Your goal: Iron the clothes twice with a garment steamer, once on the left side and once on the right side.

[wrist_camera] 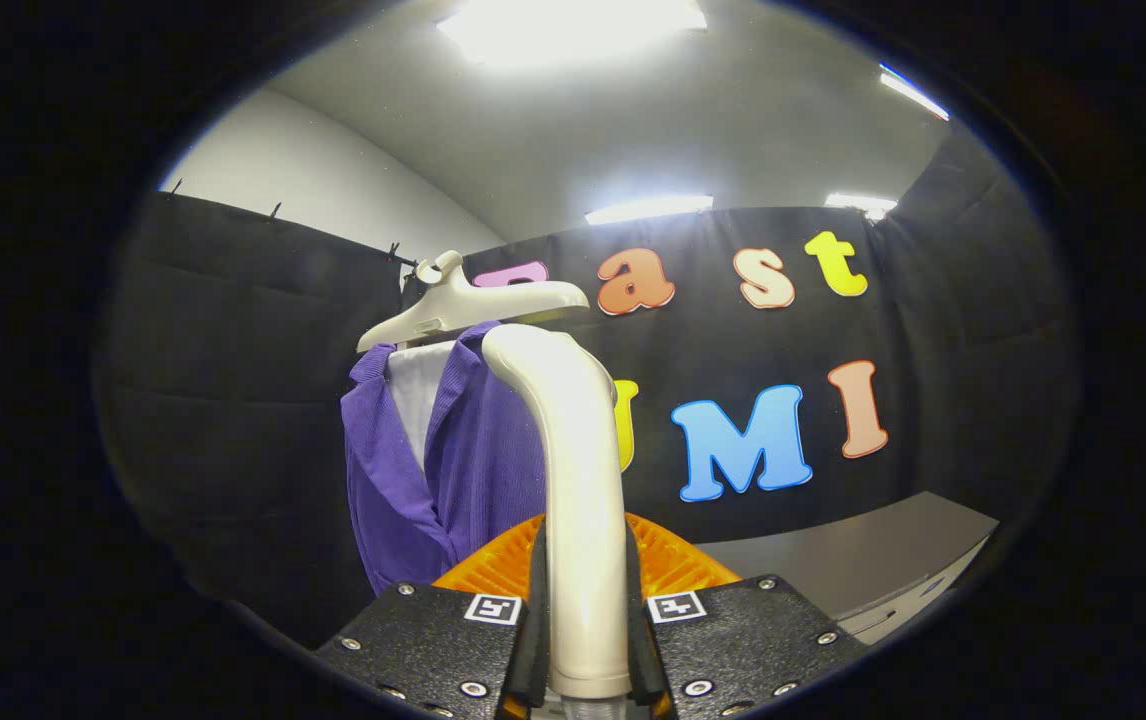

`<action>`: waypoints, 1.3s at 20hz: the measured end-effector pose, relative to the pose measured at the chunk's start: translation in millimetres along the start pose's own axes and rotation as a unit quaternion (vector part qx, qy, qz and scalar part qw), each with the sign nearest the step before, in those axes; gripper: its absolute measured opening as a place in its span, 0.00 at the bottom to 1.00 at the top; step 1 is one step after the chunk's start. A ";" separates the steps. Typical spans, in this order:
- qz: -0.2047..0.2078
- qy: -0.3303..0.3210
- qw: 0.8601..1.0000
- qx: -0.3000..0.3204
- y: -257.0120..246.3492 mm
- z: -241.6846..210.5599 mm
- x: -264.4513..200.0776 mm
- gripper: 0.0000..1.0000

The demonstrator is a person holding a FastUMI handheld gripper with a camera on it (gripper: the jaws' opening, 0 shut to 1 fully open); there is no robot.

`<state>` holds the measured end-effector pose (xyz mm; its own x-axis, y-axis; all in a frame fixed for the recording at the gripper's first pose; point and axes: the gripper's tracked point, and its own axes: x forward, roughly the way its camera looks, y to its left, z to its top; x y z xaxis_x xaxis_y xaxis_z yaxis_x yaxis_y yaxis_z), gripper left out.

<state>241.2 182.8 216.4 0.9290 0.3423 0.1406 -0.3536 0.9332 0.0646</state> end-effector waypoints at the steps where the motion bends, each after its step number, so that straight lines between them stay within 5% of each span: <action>1: 0.004 -0.005 1.000 -0.002 7.1 4.5 6.8 0.32; 6: 0.022 -0.004 0.999 -0.029 42.7 4.7 33.5 0.32; 12: 0.045 0.041 0.997 -0.055 69.2 -48.3 28.8 0.32; 26: 0.018 0.139 0.989 -0.049 66.4 -153.2 -11.0 0.33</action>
<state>224.2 257.7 67.8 0.9145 0.3804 -0.1377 -0.3882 0.9209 -0.0344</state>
